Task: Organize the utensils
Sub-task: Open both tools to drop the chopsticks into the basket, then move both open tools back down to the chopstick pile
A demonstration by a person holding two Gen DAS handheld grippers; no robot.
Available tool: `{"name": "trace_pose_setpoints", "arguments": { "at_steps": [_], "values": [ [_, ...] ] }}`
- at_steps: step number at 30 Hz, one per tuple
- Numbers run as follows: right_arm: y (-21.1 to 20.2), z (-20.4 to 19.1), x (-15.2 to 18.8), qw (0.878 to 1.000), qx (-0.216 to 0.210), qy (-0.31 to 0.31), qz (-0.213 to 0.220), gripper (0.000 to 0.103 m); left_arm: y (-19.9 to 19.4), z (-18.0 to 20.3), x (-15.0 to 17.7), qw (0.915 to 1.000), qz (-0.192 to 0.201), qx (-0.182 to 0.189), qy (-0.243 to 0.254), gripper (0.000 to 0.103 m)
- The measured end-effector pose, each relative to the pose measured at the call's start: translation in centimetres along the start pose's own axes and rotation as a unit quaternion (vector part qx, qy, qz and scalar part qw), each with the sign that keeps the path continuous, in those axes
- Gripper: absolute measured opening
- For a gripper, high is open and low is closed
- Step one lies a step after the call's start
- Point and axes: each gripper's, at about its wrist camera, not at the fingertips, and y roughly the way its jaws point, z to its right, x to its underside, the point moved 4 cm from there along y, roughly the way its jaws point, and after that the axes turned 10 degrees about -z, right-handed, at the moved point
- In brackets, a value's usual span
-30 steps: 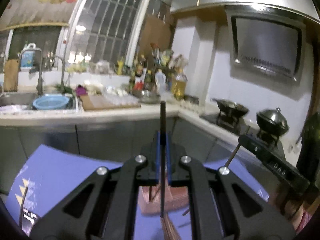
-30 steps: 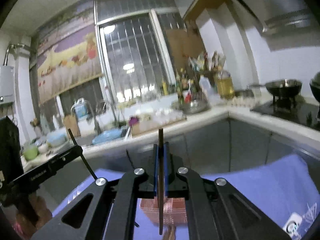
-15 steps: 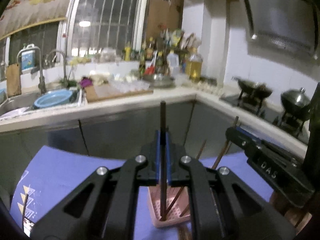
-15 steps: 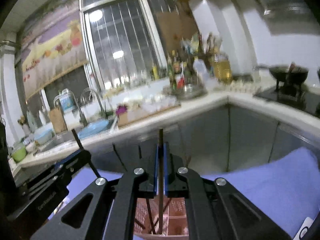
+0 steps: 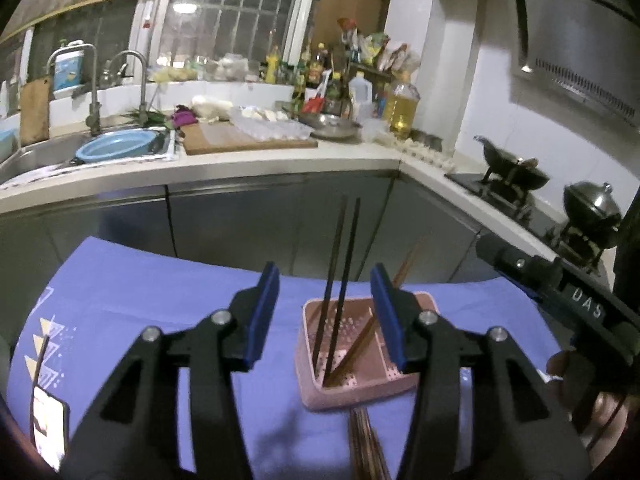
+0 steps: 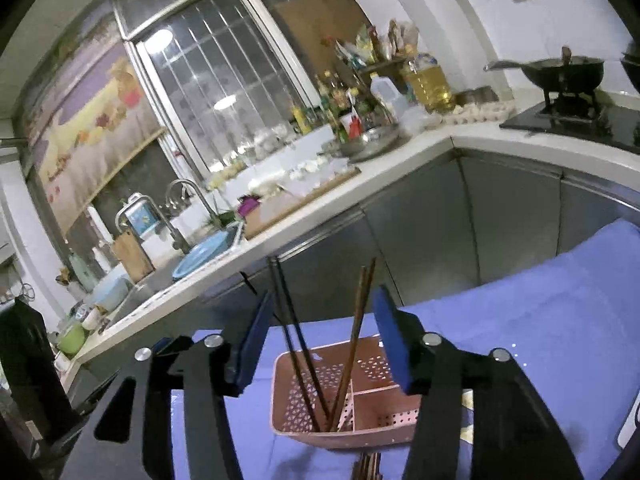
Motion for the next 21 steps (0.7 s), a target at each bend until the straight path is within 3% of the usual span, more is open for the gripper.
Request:
{"name": "trace_pose_setpoints", "arguments": {
  "at_steps": [4,8,13,16,19,21],
  "values": [
    [-1.9,0.5,3.2,1.000,-0.010,-0.003,-0.021,0.056,-2.2,-0.2,3.8,0.9999,-0.003,0.009,0.012,0.046],
    [-1.1,2.0,10.5,0.994,0.007,-0.029,-0.102,0.056,-1.8,-0.3,9.8,0.9978,-0.051,0.013,0.039,0.046],
    [2.0,3.9,20.1,0.972,0.056,-0.047,-0.224,0.026,1.2,0.2,16.6,0.9873,-0.144,0.037,0.056,0.046],
    [1.9,3.1,23.3,0.965,0.081,-0.085,-0.235,0.023,2.3,1.3,19.5,0.9811,-0.172,0.041,0.078,0.046],
    [1.3,2.1,24.8,0.963,0.089,-0.108,-0.231,0.023,3.2,2.2,21.5,0.9764,-0.189,0.041,0.096,0.045],
    [1.1,1.7,25.7,0.957,0.118,-0.131,-0.229,0.023,3.8,2.4,22.4,0.9739,-0.199,0.035,0.103,0.043]
  ]
}}
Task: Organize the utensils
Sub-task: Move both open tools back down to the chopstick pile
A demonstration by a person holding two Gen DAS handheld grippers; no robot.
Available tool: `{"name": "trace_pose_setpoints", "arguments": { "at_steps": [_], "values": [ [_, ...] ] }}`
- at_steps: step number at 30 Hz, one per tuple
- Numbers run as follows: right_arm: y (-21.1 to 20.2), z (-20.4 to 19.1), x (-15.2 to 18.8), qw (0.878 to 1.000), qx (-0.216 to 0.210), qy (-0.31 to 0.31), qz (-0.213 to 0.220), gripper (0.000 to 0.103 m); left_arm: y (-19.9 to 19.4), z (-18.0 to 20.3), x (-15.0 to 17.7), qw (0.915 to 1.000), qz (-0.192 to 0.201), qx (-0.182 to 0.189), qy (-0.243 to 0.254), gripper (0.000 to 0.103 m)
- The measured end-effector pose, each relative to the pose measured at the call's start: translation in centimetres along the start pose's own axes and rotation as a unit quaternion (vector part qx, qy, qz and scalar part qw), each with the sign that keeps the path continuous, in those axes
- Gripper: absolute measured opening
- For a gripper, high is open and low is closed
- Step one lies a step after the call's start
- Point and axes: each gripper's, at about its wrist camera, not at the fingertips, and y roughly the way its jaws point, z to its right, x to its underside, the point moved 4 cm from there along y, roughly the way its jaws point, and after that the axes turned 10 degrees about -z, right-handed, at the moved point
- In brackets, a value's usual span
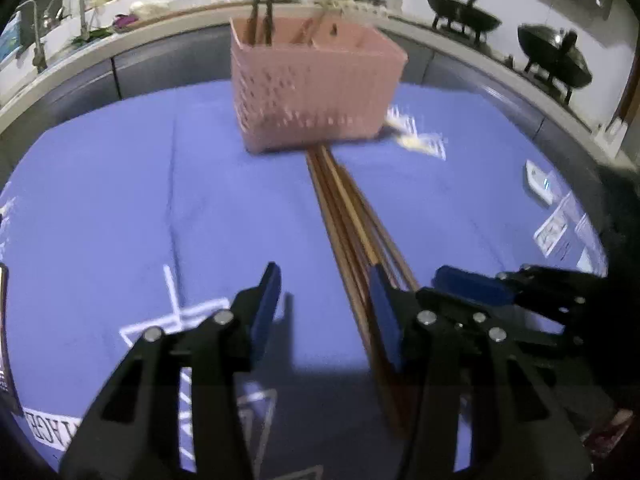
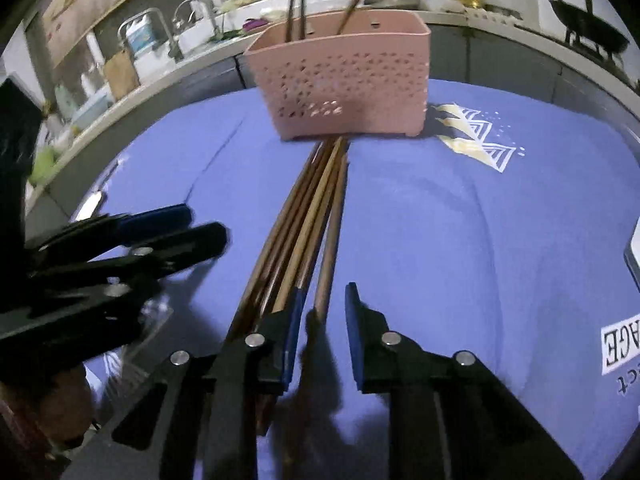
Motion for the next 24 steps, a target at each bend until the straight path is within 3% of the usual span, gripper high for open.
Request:
{"name": "trace_pose_setpoints", "arguments": {
  "at_steps": [4,17,24],
  "values": [
    [-0.3,0.9,0.7,0.999,0.048,0.011,0.021,0.023,1.3,0.1,0.4,0.9998,-0.018,-0.008,0.000,0.041],
    [-0.3,1.3,1.5,0.999,0.020,0.033,0.019,0.023,2.2,0.3,0.3,0.9994,-0.023,-0.027,-0.001,0.041],
    [0.1,1.1,1.6,0.999,0.023,0.035,0.023,0.023,2.9,1.2,-0.2,0.9971,-0.021,-0.073,0.009,0.040]
  ]
}}
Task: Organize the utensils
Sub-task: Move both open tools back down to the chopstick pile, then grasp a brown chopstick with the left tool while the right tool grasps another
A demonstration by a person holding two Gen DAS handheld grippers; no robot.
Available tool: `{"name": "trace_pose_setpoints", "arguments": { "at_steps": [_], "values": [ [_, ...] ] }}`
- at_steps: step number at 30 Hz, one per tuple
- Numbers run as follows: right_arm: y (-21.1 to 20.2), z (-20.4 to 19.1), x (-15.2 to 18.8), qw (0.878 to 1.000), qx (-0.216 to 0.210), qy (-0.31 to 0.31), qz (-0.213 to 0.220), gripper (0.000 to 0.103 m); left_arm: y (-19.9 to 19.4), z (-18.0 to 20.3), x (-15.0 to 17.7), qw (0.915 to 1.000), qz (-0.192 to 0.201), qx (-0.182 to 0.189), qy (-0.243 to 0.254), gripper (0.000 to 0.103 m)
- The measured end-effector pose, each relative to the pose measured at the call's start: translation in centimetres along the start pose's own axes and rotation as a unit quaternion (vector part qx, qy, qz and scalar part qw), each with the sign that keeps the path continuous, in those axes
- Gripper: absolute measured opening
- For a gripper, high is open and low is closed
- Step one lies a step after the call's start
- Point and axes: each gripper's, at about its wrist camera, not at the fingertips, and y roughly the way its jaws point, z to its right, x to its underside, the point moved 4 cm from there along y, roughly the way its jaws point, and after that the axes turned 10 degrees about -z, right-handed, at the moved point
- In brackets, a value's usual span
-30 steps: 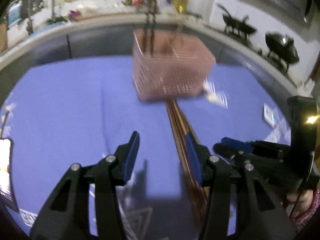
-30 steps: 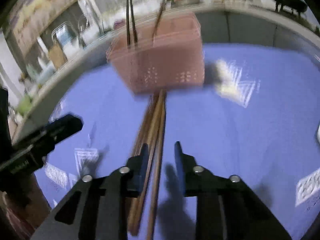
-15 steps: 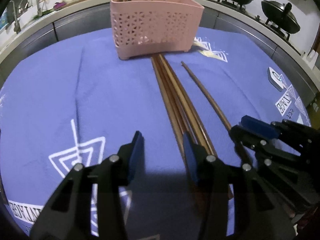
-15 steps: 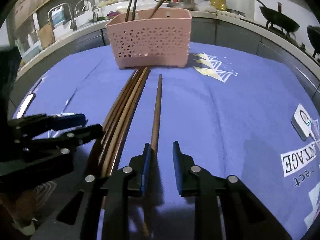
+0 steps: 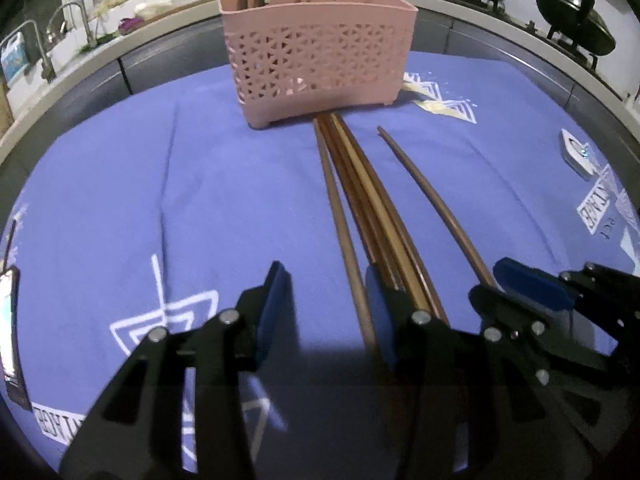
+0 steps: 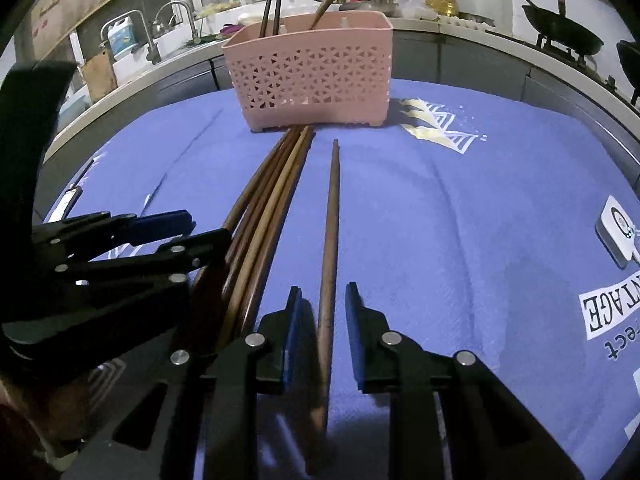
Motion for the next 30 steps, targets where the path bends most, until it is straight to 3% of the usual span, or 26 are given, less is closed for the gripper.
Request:
{"name": "trace_pose_setpoints", "arguments": {
  "at_steps": [2,3,5,6,12,17,22,30],
  "values": [
    [0.0,0.1,0.0,1.000,0.001,0.002,0.003,0.023,0.0,0.0,-0.2,1.0000,0.002,-0.004,-0.002,0.032],
    [0.0,0.2,0.0,1.000,0.002,0.003,0.003,0.023,0.0,-0.1,-0.3,1.0000,0.003,-0.002,-0.003,0.021],
    [0.0,0.6,0.1,1.000,0.006,0.007,0.005,0.015,0.0,-0.5,-0.3,0.9999,0.002,0.007,-0.007,0.008],
    [0.0,0.8,0.1,1.000,0.002,0.010,0.004,0.010,0.0,-0.7,-0.3,0.9999,0.001,0.012,-0.009,0.007],
    [-0.4,1.7,0.5,1.000,-0.004,0.021,0.002,0.007,-0.7,-2.9,1.1,0.9995,-0.002,0.019,-0.023,0.006],
    [-1.3,2.4,2.0,1.000,-0.010,0.023,-0.009,0.007,-2.1,-5.6,4.1,0.9990,-0.010,0.028,-0.034,0.007],
    [-2.5,2.5,4.3,0.999,-0.029,0.021,-0.027,0.007,-3.2,-7.2,6.7,0.9968,-0.019,0.057,-0.053,0.007],
    [-2.7,2.4,4.5,0.998,-0.042,0.018,-0.047,0.008,-2.5,-7.1,4.8,0.9954,-0.030,0.070,-0.059,0.007]
  ]
}}
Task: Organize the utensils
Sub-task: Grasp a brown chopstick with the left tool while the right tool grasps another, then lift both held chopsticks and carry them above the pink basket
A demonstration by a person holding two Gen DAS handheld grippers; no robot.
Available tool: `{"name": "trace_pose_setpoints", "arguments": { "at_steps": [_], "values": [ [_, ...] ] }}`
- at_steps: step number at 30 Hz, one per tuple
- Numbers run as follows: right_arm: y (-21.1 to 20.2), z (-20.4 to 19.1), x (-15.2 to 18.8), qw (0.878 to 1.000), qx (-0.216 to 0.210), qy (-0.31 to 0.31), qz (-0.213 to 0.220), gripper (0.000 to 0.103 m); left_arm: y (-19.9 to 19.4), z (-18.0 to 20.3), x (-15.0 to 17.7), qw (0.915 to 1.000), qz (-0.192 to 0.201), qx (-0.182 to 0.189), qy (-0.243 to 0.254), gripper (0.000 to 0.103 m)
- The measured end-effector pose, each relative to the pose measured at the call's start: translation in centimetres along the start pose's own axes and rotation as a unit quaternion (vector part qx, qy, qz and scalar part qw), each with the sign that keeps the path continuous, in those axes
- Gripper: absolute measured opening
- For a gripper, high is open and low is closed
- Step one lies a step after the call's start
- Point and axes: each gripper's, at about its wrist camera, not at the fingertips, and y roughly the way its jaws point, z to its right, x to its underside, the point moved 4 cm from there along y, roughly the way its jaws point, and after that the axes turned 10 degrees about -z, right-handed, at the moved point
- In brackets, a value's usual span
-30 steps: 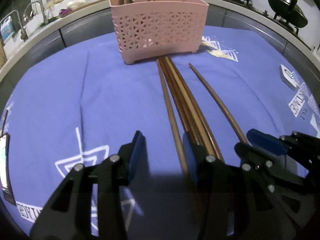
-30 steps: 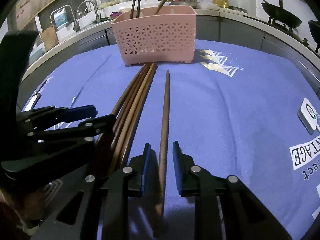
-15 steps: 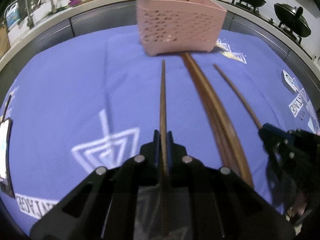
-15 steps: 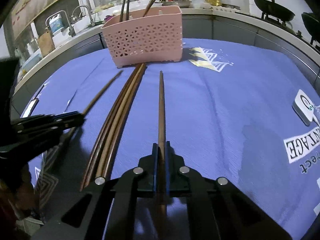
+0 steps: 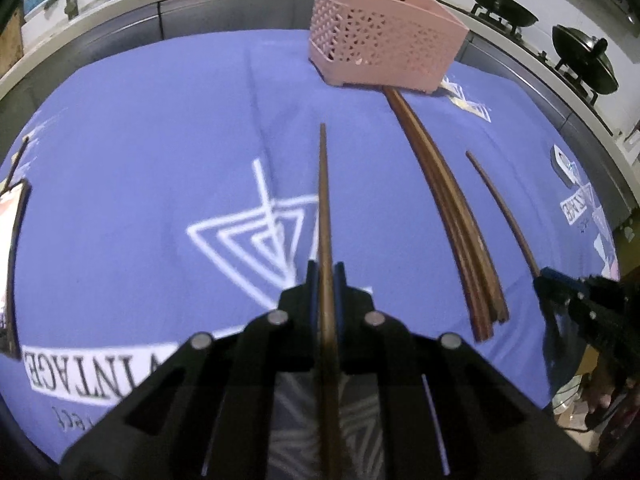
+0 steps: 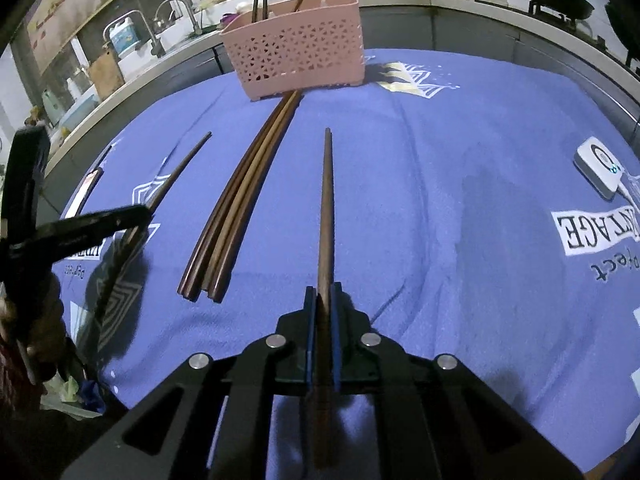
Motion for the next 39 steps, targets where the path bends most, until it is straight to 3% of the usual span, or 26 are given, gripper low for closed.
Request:
{"name": "trace_pose_setpoints", "arguments": {
  "at_steps": [8,16,21,22,24,25,27,31,35,39],
  "values": [
    [1.5,0.4,-3.9,1.000,-0.024,0.007,-0.016,0.010,1.4,0.9,-3.4,0.9995,0.000,-0.025,0.018,0.009],
    [3.3,0.0,-8.6,0.999,0.001,-0.017,-0.027,0.010,2.7,2.2,-6.3,0.9972,0.006,-0.060,0.044,0.017],
    [4.2,-0.3,-10.5,0.999,-0.009,-0.021,-0.028,0.010,3.2,2.6,-7.6,0.9960,0.017,-0.067,0.056,0.020],
    [4.2,-0.3,-10.7,0.999,-0.007,-0.023,-0.028,0.009,3.3,2.6,-7.7,0.9960,0.019,-0.067,0.057,0.020],
    [4.3,-0.5,-10.9,0.999,0.002,-0.028,-0.028,0.005,3.3,2.6,-7.9,0.9966,0.018,-0.059,0.055,0.004],
    [4.2,-0.6,-10.9,0.999,-0.001,-0.029,-0.029,0.005,3.3,2.5,-7.9,0.9975,0.012,-0.048,0.051,0.004],
    [3.2,-0.8,-10.9,0.999,-0.010,-0.028,-0.011,0.005,2.5,2.3,-8.0,0.9989,0.013,-0.021,0.041,0.004],
    [-1.8,-1.1,-11.5,0.996,-0.030,-0.031,0.074,0.005,-2.5,2.6,-8.2,0.9956,0.082,0.014,0.043,0.004],
    [-7.5,-1.2,-11.6,0.985,-0.046,-0.034,0.163,0.005,-9.2,3.4,-8.2,0.9838,0.167,0.039,0.054,0.004],
    [-11.0,-1.4,-11.4,0.974,-0.050,-0.035,0.217,0.005,-13.6,4.0,-7.9,0.9726,0.219,0.054,0.057,0.004]
  ]
}}
